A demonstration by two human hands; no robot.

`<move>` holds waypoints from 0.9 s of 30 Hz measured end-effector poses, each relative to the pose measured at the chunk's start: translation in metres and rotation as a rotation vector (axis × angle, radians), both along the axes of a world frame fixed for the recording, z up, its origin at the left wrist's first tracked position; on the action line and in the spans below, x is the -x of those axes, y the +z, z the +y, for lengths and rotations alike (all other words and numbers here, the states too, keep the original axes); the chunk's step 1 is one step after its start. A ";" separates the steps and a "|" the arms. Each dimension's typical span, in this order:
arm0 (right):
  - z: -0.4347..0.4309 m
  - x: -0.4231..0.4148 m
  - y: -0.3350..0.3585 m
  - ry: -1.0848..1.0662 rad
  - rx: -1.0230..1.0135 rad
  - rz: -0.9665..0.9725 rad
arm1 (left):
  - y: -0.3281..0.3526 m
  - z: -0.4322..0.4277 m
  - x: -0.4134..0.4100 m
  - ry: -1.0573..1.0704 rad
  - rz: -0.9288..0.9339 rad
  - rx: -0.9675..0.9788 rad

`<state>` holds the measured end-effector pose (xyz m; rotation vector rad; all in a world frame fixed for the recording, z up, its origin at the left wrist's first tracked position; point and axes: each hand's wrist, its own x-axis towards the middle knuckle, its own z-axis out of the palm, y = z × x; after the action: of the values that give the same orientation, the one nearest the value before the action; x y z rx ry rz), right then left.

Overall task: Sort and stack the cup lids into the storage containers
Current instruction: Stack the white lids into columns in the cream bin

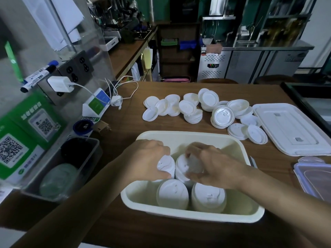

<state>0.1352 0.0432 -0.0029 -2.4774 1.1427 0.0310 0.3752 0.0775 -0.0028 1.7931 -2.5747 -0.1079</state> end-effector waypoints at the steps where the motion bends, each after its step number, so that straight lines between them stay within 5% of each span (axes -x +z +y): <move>1: 0.000 0.000 0.001 -0.019 -0.015 -0.005 | 0.000 0.000 0.001 0.011 0.005 -0.002; 16: -0.003 -0.002 0.003 -0.087 -0.136 0.048 | 0.013 -0.018 -0.012 0.023 0.049 -0.312; 27: -0.004 -0.007 0.004 -0.118 -0.069 0.174 | 0.009 -0.017 0.004 0.031 -0.077 -0.309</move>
<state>0.1418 0.0395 0.0014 -2.3797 1.3344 0.2518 0.3709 0.0602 0.0066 1.9662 -2.7057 -0.4694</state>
